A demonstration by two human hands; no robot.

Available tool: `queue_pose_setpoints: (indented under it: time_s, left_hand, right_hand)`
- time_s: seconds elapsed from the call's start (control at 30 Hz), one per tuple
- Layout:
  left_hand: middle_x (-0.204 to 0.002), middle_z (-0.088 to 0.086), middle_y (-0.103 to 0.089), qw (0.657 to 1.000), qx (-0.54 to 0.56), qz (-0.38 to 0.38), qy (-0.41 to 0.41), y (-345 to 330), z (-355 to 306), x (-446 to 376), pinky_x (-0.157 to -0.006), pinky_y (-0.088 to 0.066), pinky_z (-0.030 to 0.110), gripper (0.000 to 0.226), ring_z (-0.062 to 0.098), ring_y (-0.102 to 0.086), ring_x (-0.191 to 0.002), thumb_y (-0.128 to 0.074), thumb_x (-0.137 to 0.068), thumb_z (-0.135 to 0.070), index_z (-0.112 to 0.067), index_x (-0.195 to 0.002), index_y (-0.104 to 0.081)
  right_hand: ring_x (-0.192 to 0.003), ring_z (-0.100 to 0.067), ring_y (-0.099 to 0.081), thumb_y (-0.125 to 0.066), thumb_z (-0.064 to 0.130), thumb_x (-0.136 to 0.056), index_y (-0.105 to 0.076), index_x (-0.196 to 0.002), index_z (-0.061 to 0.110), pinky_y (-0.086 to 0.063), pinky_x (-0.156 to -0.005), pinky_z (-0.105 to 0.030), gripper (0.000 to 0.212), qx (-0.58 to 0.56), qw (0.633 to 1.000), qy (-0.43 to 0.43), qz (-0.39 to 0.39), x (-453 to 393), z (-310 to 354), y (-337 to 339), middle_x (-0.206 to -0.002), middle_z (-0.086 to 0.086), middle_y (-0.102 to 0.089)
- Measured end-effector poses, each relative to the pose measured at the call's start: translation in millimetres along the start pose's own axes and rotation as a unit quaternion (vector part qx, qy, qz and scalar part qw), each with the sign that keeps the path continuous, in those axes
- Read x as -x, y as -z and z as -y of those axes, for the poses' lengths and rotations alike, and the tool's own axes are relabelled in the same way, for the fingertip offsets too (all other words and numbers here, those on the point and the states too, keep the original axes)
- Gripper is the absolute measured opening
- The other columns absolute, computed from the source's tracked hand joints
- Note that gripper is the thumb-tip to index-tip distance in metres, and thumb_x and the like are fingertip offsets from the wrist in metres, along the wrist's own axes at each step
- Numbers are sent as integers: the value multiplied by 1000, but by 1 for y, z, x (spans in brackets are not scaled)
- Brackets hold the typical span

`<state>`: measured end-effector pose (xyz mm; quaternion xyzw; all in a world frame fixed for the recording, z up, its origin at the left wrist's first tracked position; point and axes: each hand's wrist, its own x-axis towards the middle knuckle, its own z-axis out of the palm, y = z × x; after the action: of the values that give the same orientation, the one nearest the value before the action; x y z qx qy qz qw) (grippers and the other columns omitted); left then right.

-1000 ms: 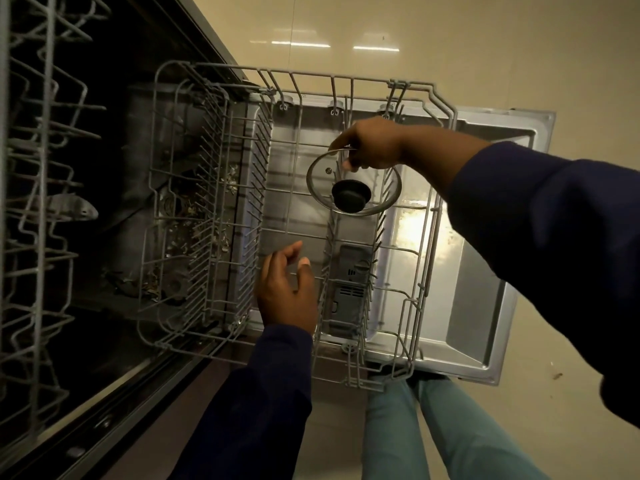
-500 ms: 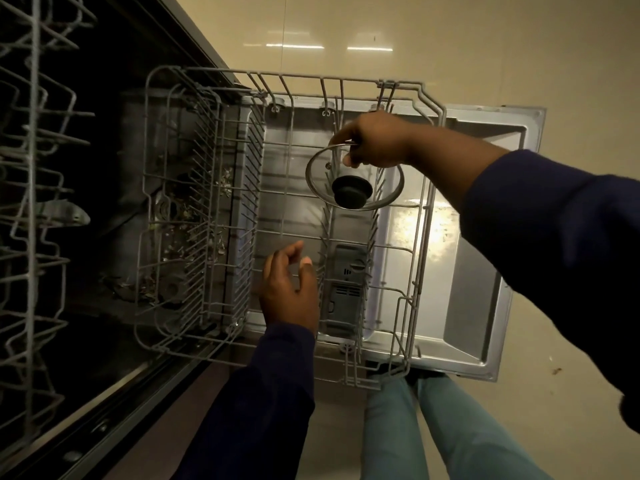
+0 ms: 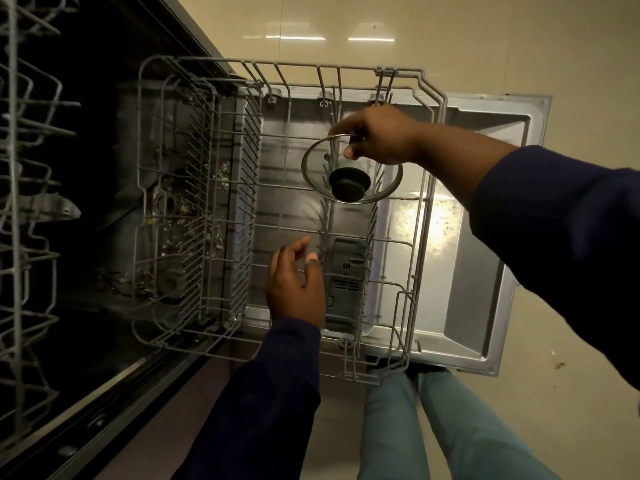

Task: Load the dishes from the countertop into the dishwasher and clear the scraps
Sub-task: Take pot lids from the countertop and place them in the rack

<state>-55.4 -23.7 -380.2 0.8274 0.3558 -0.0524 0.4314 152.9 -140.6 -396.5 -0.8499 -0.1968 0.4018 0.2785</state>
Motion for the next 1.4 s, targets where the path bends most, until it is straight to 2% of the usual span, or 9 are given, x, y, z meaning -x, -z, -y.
queue_pose_setpoints:
  time_s: [0.2,0.3,0.4,0.5,0.63,0.77,0.9,1.17,1.4]
  left_hand:
    - [-110,0,-59,1000,1,-5,5,2,-2,2,-84,-45,20,22,4,-52,-92,-52,-89,-10,-16,-108,-61]
    - [-109,-2,-58,1000,0,-7,3,2,-2,2,-82,-43,14,21,4,-52,-93,-52,-89,-10,-16,-107,-61]
    - [-107,-4,-57,1000,3,-12,-6,5,-2,3,-81,-40,9,20,6,-53,-94,-53,-89,-9,-16,-106,-61]
    - [-105,-7,-56,1000,4,-14,3,4,0,1,-84,-42,17,20,6,-52,-94,-53,-89,-9,-18,-104,-61]
    - [-104,-7,-55,1000,12,-15,7,1,6,-1,-87,-44,24,19,8,-53,-94,-53,-88,-8,-17,-103,-61]
    - [-106,-7,-56,1000,9,-8,12,-1,10,-2,-86,-44,23,19,7,-54,-95,-53,-89,-9,-18,-104,-60]
    - [-108,-4,-58,1000,3,-9,14,-4,11,-2,-83,-42,18,20,5,-53,-95,-53,-89,-10,-15,-106,-61]
    - [-109,-1,-60,1000,13,-6,2,-4,7,-1,-83,-44,14,19,2,-53,-93,-53,-89,-9,-17,-105,-61]
    - [-110,0,-60,1000,7,-9,16,-5,15,0,-88,-49,29,19,9,-56,-96,-53,-89,-10,-18,-105,-60]
  right_hand:
    - [-123,-19,-51,-54,9,-92,-43,-138,15,-36,-99,-23,48,-12,1000,8,-14,10,-1,-15,-138,-8,-50]
    - [-124,-21,-51,-52,5,-92,-42,-139,12,-39,-105,-31,49,13,1000,2,-9,2,5,-27,-140,-9,-49]
    - [-124,-24,-50,-52,6,-92,-44,-139,14,-38,-103,-31,48,13,999,-26,-18,-6,-1,-33,-137,-11,-51]
    - [-120,-25,-52,-50,5,-93,-43,-139,15,-39,-97,-28,48,7,998,-53,-20,-10,-12,-41,-133,-13,-54]
    - [-118,-26,-52,-52,8,-93,-43,-139,17,-38,-96,-29,48,11,998,-63,-14,-12,-25,-52,-127,-12,-58]
    - [-117,-25,-53,-54,11,-93,-41,-140,18,-37,-95,-26,49,-3,998,-62,-1,-14,-29,-53,-126,-11,-59]
    - [-122,-25,-50,-55,12,-93,-40,-141,18,-36,-100,-30,50,-11,998,-65,16,-16,-28,-50,-132,-12,-54]
    - [-121,-27,-52,-56,6,-91,-45,-137,15,-39,-100,-32,48,-20,997,-68,-4,-18,-23,-50,-134,-13,-53]
    - [-125,-26,-49,-56,10,-91,-42,-139,14,-36,-103,-31,50,-20,998,-58,2,-24,-24,-49,-137,-13,-50]
